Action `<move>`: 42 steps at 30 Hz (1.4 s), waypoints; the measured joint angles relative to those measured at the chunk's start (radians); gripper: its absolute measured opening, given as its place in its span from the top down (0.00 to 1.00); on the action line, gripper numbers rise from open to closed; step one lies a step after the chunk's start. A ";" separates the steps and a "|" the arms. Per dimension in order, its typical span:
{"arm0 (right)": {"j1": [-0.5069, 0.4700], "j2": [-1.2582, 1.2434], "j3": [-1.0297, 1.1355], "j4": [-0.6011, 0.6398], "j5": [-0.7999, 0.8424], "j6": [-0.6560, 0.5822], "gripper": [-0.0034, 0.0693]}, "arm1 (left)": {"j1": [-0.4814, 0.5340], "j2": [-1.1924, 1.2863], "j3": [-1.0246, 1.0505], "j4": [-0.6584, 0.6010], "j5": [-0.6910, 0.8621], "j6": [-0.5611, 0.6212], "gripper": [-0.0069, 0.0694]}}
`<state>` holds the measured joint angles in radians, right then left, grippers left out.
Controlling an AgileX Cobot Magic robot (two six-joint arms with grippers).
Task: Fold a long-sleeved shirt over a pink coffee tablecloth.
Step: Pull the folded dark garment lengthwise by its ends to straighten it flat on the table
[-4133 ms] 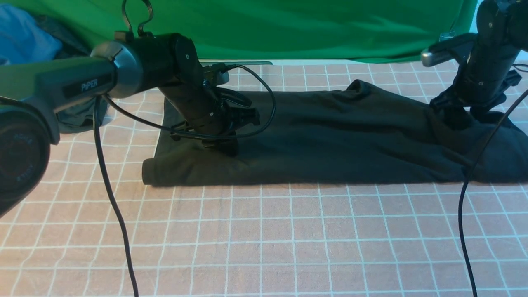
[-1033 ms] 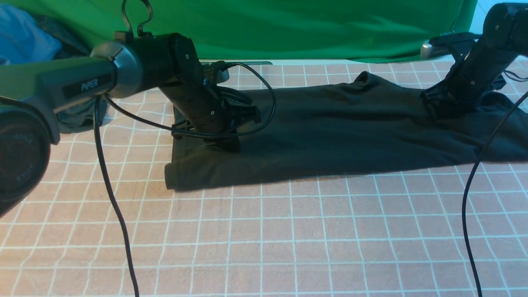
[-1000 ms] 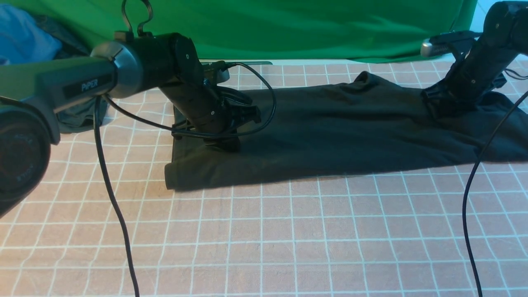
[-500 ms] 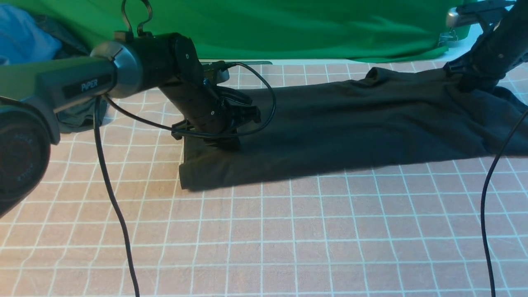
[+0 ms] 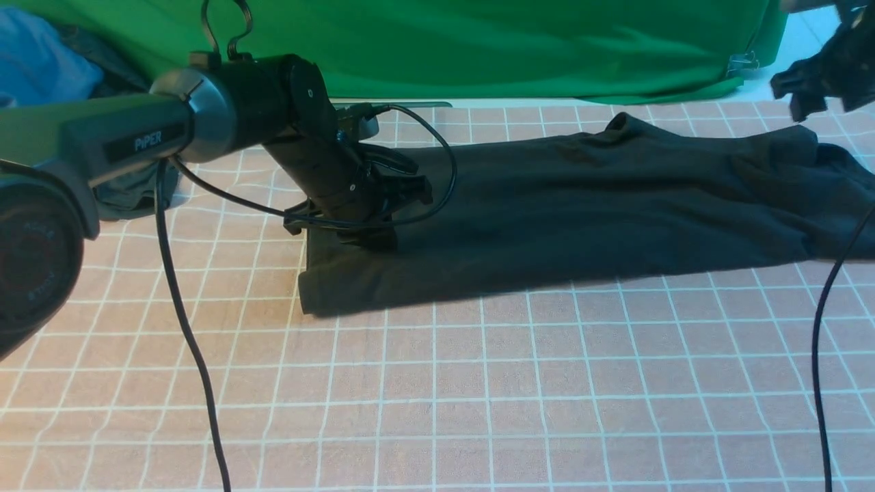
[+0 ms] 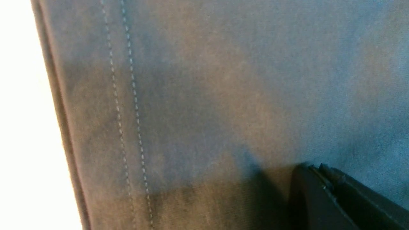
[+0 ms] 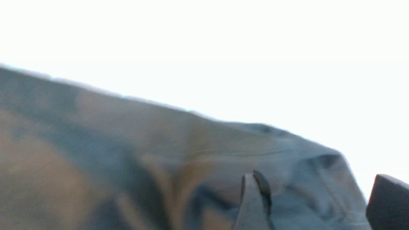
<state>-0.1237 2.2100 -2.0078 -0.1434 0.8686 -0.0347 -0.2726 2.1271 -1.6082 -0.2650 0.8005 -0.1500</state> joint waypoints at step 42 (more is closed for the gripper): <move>-0.111 0.143 -0.057 0.226 -0.294 -0.177 0.70 | 0.000 0.000 0.000 0.017 0.015 0.000 0.89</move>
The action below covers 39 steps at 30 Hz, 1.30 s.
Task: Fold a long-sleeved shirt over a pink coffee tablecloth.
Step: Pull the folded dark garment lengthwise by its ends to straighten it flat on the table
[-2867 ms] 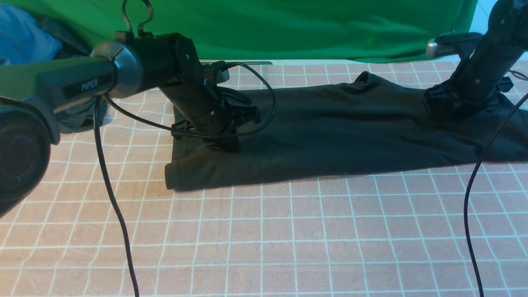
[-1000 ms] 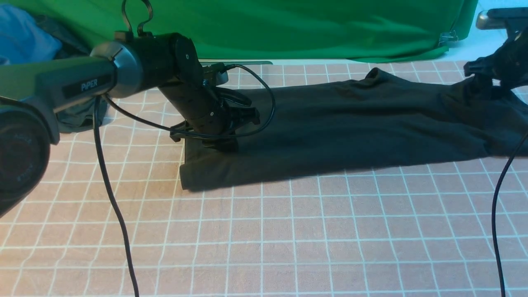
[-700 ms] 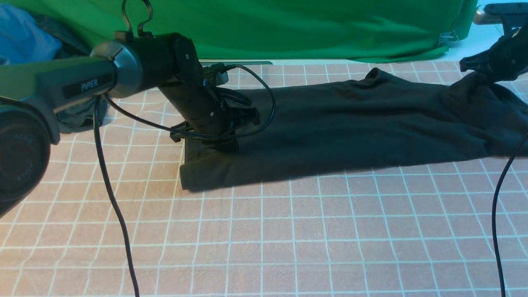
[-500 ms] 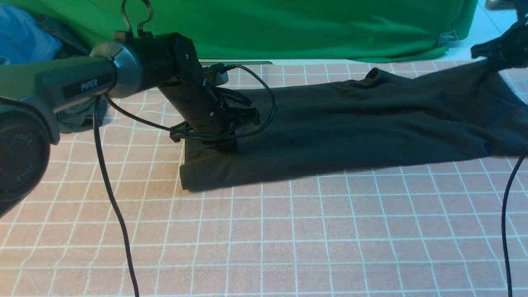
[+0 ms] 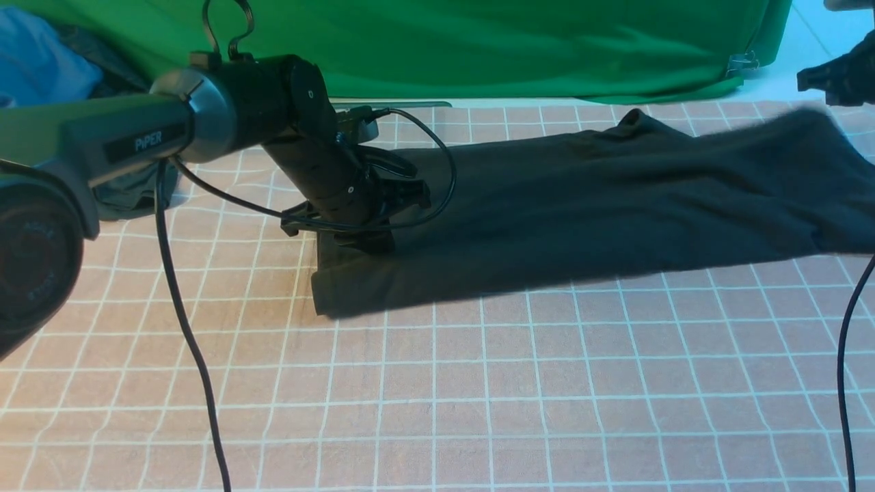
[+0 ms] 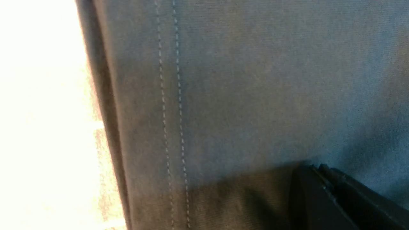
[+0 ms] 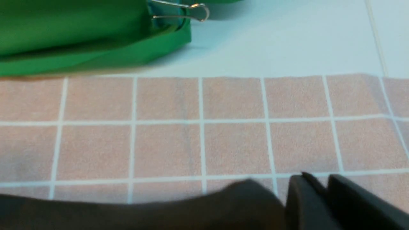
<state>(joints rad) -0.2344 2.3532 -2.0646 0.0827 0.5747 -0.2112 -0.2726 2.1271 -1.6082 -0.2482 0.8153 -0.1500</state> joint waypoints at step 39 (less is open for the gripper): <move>0.097 -0.298 -0.004 0.104 0.542 -0.003 0.90 | 0.025 -0.010 0.030 0.125 0.311 -0.151 0.02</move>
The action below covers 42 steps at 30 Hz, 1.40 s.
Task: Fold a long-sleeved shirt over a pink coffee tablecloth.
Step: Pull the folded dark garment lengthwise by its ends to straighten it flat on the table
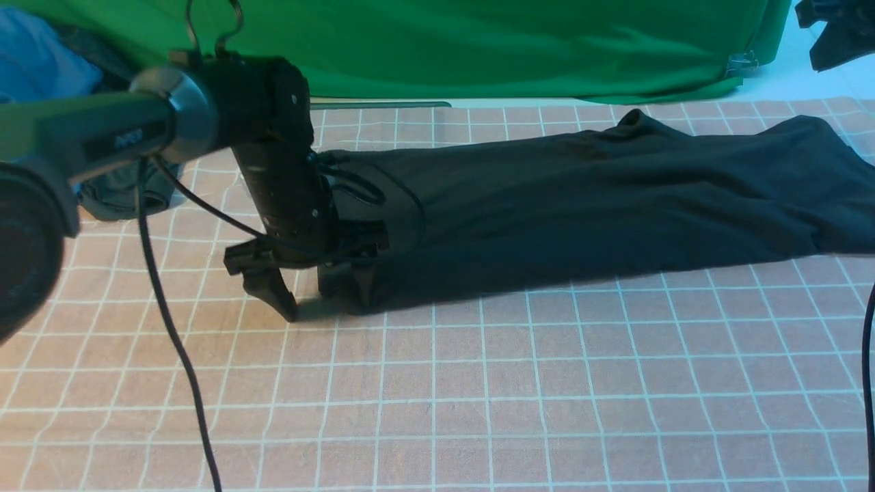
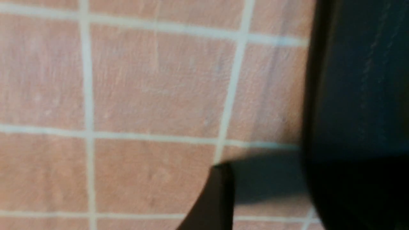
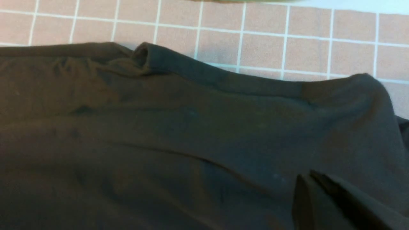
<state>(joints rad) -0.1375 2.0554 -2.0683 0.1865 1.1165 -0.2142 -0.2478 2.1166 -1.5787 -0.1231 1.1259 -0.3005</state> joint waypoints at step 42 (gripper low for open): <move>0.027 -0.251 0.749 0.093 -0.126 -0.048 0.28 | 0.436 -0.534 0.470 0.182 -0.168 0.054 0.85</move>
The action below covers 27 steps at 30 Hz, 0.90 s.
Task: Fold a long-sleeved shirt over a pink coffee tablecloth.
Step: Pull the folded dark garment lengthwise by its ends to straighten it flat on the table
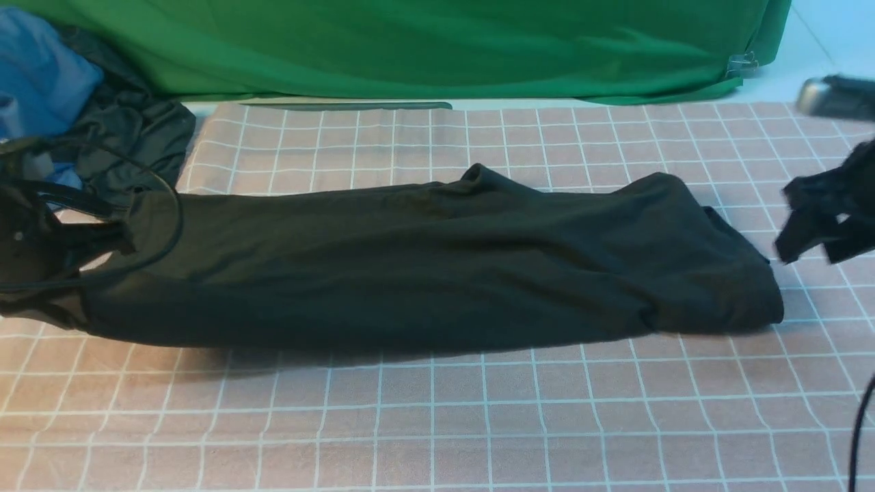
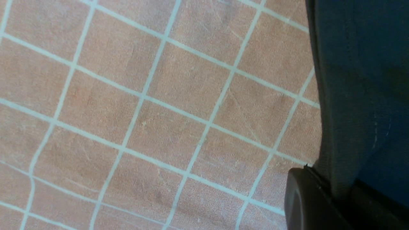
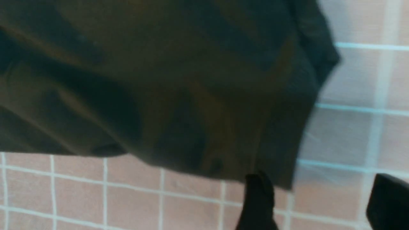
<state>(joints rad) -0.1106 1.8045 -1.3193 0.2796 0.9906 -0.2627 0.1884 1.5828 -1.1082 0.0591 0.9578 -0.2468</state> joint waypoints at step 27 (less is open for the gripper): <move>-0.012 0.100 0.000 -0.107 0.116 -0.025 0.83 | 0.001 0.000 0.000 -0.031 -0.007 0.025 0.85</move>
<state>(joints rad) -0.1225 1.9047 -1.3193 0.1730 1.1065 -0.2873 0.1893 1.5828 -1.1082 0.0284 0.9512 -0.2216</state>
